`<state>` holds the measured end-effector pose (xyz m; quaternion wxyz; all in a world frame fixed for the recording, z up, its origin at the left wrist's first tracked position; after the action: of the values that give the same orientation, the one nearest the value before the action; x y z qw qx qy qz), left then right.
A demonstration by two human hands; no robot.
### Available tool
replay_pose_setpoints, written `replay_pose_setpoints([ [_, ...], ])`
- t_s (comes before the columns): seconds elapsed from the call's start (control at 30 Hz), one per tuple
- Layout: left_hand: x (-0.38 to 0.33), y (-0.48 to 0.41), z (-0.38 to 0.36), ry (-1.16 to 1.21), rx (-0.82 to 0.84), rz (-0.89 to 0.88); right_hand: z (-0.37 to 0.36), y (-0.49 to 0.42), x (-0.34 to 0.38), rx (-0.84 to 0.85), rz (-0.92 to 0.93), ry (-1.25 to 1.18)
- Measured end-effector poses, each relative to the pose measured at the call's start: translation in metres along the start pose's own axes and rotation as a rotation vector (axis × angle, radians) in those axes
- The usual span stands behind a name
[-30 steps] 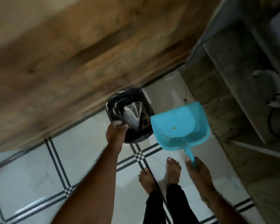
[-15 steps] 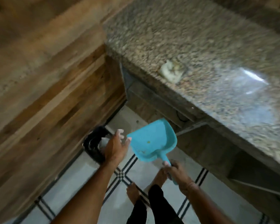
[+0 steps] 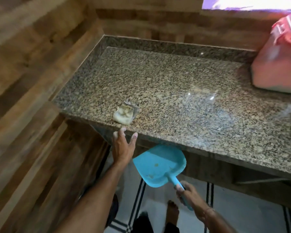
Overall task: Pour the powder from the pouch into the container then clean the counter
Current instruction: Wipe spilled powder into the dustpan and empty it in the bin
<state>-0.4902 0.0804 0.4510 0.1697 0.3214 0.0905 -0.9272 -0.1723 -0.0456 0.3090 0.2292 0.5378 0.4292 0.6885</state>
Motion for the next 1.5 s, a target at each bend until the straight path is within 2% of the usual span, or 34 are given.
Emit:
replay_pose_setpoints([
  [0.13,-0.013,-0.073,0.002,-0.252,-0.046,-0.122,0.009,-0.010,-0.002,-0.046,0.015,-0.041],
  [0.23,-0.007,-0.122,-0.021,-0.420,0.078,-0.190,0.011,-0.015,-0.013,-0.097,0.022,-0.019],
  [0.33,-0.016,-0.139,-0.048,-0.609,0.164,-0.357,0.006,-0.012,-0.026,-0.138,-0.019,-0.046],
  [0.5,-0.070,-0.108,-0.096,-0.484,0.240,-0.470,-0.007,0.005,-0.035,-0.178,-0.060,-0.243],
  [0.73,-0.204,-0.014,-0.196,-0.205,0.575,-0.770,-0.003,0.027,-0.062,-0.305,-0.169,-0.443],
  [0.8,-0.220,-0.024,-0.193,-0.035,0.609,-0.729,0.005,0.035,-0.062,-0.335,-0.150,-0.458],
  [0.87,-0.209,-0.059,-0.172,0.013,0.505,-0.642,0.014,0.041,-0.061,-0.351,-0.121,-0.460],
  [0.93,-0.174,-0.089,-0.150,-0.133,0.390,-0.579,0.021,0.044,-0.063,-0.354,-0.109,-0.485],
  [1.03,-0.139,-0.083,-0.141,-0.375,0.343,-0.554,0.031,0.042,-0.064,-0.371,-0.098,-0.520],
  [1.27,-0.226,0.017,-0.223,-0.235,0.551,-0.831,0.047,0.032,-0.064,-0.362,-0.102,-0.553],
  [1.3,-0.232,0.011,-0.225,-0.170,0.572,-0.806,0.050,0.034,-0.062,-0.358,-0.096,-0.546],
  [1.37,-0.236,-0.024,-0.205,-0.029,0.495,-0.646,0.060,0.040,-0.060,-0.361,-0.077,-0.522],
  [1.43,-0.216,-0.071,-0.179,-0.081,0.369,-0.508,0.073,0.043,-0.064,-0.368,-0.062,-0.516],
  [1.5,-0.172,-0.113,-0.158,-0.242,0.284,-0.335,0.084,0.044,-0.072,-0.376,-0.067,-0.515],
])
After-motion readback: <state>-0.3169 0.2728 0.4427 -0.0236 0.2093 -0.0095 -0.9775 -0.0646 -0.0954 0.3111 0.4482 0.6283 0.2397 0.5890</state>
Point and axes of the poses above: each hand's wrist, its own y-axis away from the middle knuckle, its own z-axis out of the back of the hand, x = y × z, the point moved 10 cm from there along -y, towards the middle knuckle, and after that the axes turned 10 degrees about -z, right-handed, at the moved point
